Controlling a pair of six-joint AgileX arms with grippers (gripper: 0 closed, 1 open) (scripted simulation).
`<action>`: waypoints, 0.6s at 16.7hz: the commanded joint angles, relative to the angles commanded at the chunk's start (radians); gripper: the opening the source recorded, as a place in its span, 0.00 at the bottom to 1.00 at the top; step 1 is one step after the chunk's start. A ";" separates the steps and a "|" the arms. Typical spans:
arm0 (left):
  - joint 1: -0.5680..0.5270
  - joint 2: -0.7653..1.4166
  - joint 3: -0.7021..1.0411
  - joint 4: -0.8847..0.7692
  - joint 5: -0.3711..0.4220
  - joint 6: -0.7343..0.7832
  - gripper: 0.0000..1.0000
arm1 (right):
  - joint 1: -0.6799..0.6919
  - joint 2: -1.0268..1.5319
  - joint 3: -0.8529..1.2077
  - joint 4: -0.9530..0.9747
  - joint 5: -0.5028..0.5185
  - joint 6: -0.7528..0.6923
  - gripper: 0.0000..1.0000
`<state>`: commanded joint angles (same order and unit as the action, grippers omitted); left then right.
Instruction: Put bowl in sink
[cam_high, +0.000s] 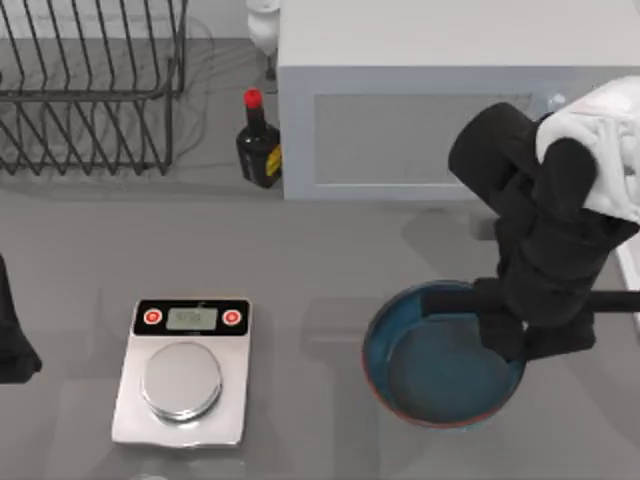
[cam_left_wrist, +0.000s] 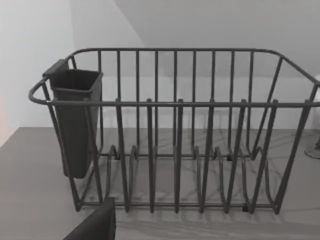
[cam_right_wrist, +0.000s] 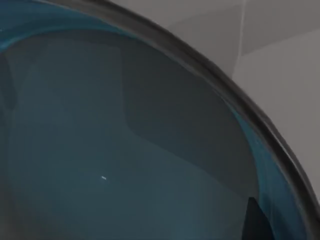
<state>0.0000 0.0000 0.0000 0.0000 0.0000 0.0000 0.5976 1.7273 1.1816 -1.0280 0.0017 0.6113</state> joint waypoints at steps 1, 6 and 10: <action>0.000 0.000 0.000 0.000 0.000 0.000 1.00 | -0.001 -0.013 0.046 -0.073 0.000 -0.001 0.00; 0.000 0.000 0.000 0.000 0.000 0.000 1.00 | -0.006 -0.080 0.242 -0.331 -0.001 -0.007 0.00; 0.000 0.000 0.000 0.000 0.000 0.000 1.00 | -0.008 -0.095 0.270 -0.361 -0.001 -0.010 0.00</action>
<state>0.0000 0.0000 0.0000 0.0000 0.0000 0.0000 0.5897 1.6318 1.4514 -1.3889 0.0007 0.6012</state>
